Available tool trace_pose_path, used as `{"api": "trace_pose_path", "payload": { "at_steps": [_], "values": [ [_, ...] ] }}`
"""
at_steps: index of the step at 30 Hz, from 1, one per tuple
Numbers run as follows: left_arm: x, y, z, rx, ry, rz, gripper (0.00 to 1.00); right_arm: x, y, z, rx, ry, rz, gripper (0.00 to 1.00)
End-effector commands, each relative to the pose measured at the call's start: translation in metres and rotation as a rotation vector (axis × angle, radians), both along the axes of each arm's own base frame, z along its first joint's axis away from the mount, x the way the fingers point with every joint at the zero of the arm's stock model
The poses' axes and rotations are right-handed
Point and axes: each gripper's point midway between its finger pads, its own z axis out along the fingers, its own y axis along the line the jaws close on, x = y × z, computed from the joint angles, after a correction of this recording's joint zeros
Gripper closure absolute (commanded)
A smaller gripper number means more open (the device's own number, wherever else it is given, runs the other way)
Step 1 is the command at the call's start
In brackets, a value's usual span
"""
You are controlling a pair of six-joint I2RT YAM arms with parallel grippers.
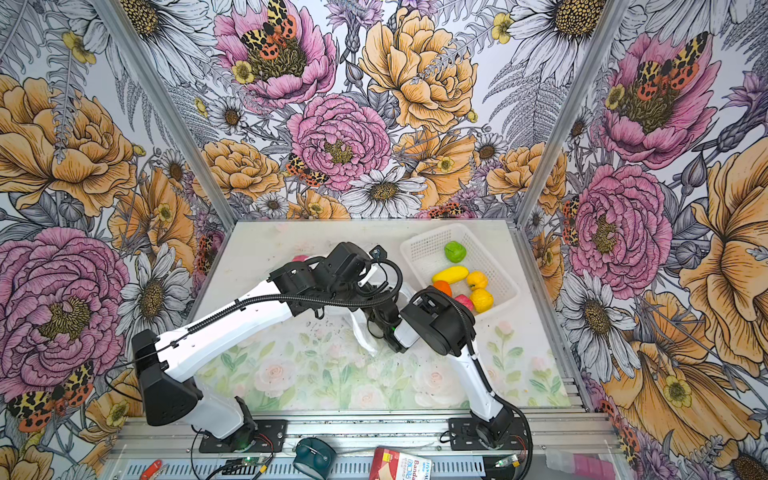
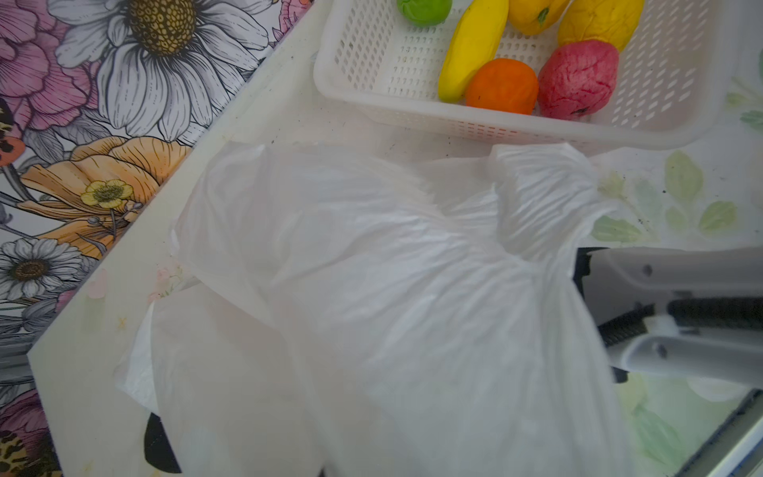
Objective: Untie the knot of the plastic bag and take out the fruit
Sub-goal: 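Push the right gripper deeper into the bag while the left gripper pulls the bag rim, then close the right gripper on the yellow fruit inside the bag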
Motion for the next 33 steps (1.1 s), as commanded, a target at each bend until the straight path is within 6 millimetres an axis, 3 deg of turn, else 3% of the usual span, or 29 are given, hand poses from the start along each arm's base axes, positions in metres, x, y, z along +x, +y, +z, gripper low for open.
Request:
{"api": "trace_pose_path", "payload": {
  "at_steps": [1,3,5,7,10,12,16,19,22,25,29,33],
  "values": [
    [0.002,-0.016,0.046,0.009,-0.164,-0.011,1.00,0.001,-0.006,-0.033,-0.026,0.077,-0.018,0.26],
    [-0.013,-0.036,0.061,0.010,-0.213,-0.059,1.00,0.004,-0.010,-0.036,-0.010,0.078,-0.024,0.22],
    [-0.032,-0.049,0.068,0.031,-0.257,-0.104,1.00,0.008,-0.012,-0.038,0.009,0.074,-0.021,0.10],
    [-0.045,-0.052,0.063,0.065,-0.277,-0.124,1.00,0.010,-0.017,-0.040,0.021,0.078,-0.026,0.08],
    [-0.051,-0.038,0.038,0.084,-0.230,-0.111,1.00,0.011,-0.021,-0.041,0.036,0.067,-0.027,0.11],
    [-0.046,-0.023,0.019,0.094,-0.184,-0.079,1.00,0.011,-0.021,-0.040,0.050,0.059,-0.021,0.18],
    [-0.022,0.015,-0.011,0.065,-0.061,0.014,1.00,0.010,-0.024,-0.040,0.080,0.055,-0.017,0.49],
    [-0.001,0.040,-0.018,0.055,-0.026,0.095,1.00,0.007,-0.030,-0.036,0.087,0.047,-0.023,0.65],
    [0.007,0.042,-0.015,0.019,-0.003,0.104,1.00,0.002,-0.034,-0.029,0.085,0.038,-0.015,0.75],
    [0.011,0.039,-0.016,0.010,0.012,0.103,1.00,-0.005,-0.035,-0.016,0.090,0.019,0.008,0.82],
    [0.017,0.037,-0.018,0.017,0.014,0.111,1.00,-0.014,-0.033,-0.001,0.094,0.001,0.048,0.85],
    [0.040,0.046,-0.013,-0.022,0.024,0.178,1.00,-0.024,-0.033,0.022,0.092,-0.044,0.095,0.86]
  ]
}}
